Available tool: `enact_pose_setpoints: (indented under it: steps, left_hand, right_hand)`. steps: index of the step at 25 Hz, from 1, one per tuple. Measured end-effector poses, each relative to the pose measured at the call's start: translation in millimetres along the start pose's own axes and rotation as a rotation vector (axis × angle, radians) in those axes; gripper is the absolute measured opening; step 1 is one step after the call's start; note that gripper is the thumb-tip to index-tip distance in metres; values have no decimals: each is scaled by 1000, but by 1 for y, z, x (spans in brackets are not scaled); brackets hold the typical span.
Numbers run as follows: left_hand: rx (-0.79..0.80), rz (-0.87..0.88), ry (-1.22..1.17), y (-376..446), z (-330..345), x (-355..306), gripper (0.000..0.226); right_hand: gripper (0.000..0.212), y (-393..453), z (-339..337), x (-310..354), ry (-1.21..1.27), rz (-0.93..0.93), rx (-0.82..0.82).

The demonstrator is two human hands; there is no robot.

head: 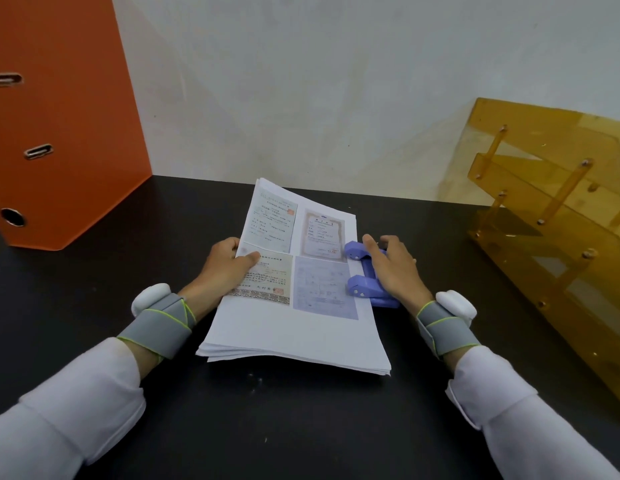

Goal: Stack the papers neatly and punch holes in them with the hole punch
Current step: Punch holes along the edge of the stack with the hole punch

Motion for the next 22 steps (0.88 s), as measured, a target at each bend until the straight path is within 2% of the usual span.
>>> enact_pose_setpoints:
  steps: [5, 8, 13, 18, 22]
  left_hand:
    - [-13, 8, 8, 0, -2, 0, 21]
    - [-17, 22, 26, 2, -2, 0, 15]
    - [-33, 52, 80, 4, -3, -2, 9]
    - [-34, 43, 95, 6, -3, 1, 9]
    - [-33, 49, 97, 7, -4, 1, 10]
  right_hand:
    - [63, -8, -12, 12, -50, 4, -21]
    - [63, -9, -28, 33, -100, -60, -90]
    - [50, -13, -48, 62, 39, -133, -188]
    - [45, -8, -52, 39, 296, 48, -167]
    - [44, -6, -37, 31, 290, 183, 12]
Point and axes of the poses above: each hand's wrist, its own y-axis towards the middle knuckle, its own z-axis out of the palm, x = y × z, the point moved 10 cm from there along y, towards the middle knuckle, and after that the axes turned 6 degrees about -y, right-handed, at the moved point
